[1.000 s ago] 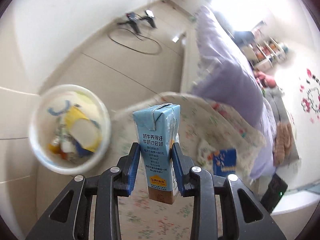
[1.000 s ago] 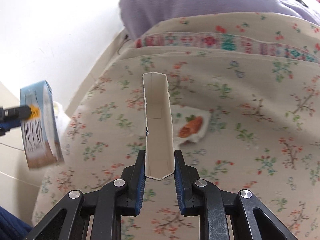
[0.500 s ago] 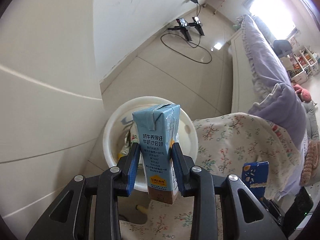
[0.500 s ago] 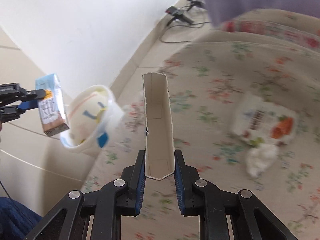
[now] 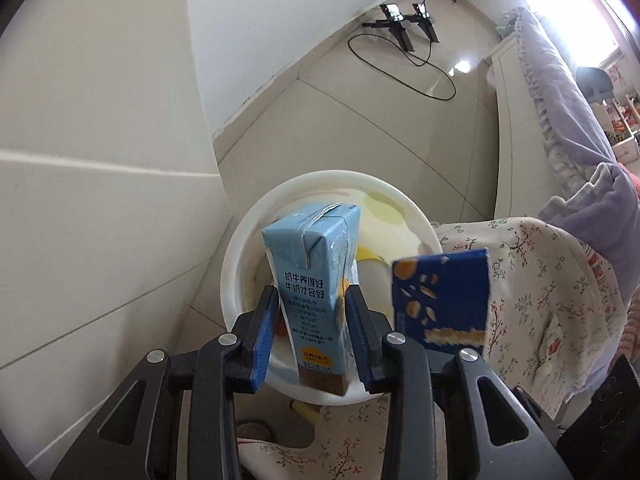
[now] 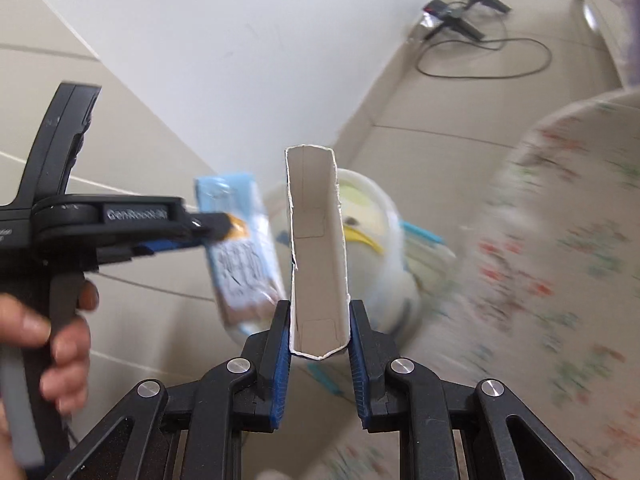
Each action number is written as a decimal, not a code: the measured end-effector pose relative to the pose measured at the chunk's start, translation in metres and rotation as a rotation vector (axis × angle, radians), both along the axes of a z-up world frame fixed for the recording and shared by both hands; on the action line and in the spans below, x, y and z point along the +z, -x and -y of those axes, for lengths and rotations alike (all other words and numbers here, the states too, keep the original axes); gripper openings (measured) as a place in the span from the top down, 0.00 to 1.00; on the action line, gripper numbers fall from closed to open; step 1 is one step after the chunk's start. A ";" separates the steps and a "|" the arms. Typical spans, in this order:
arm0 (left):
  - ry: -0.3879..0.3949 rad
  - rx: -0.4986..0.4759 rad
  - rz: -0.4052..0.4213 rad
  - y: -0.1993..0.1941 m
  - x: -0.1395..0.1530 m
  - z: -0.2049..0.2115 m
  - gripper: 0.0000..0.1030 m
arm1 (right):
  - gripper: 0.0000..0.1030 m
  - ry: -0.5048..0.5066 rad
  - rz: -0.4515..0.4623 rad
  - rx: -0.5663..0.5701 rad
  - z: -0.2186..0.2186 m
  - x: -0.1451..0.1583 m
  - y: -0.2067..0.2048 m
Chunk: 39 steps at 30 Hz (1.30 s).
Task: Collect trash
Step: 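Carry the milk carton and blue box to the white bin and release both, then grasp the snack wrapper with the left tool while the right tool grasps the white tissue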
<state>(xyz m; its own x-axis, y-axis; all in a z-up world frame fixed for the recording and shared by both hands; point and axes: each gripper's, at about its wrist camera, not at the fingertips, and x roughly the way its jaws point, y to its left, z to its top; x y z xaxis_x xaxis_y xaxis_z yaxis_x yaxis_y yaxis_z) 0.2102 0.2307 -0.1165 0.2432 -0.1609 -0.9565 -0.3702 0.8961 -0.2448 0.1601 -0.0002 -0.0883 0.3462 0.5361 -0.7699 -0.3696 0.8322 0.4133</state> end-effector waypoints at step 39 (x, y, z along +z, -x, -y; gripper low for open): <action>0.112 -0.186 0.091 -0.012 0.046 0.121 0.51 | 0.41 0.152 0.033 -0.151 0.100 0.013 0.006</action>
<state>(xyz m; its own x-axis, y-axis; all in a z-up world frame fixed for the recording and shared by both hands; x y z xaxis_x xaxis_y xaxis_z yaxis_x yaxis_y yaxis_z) 0.2226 0.1095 -0.0704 0.2837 -0.3152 -0.9056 -0.1734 0.9120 -0.3718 0.1545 -0.1004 -0.0749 0.4400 0.3548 -0.8249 -0.2474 0.9310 0.2684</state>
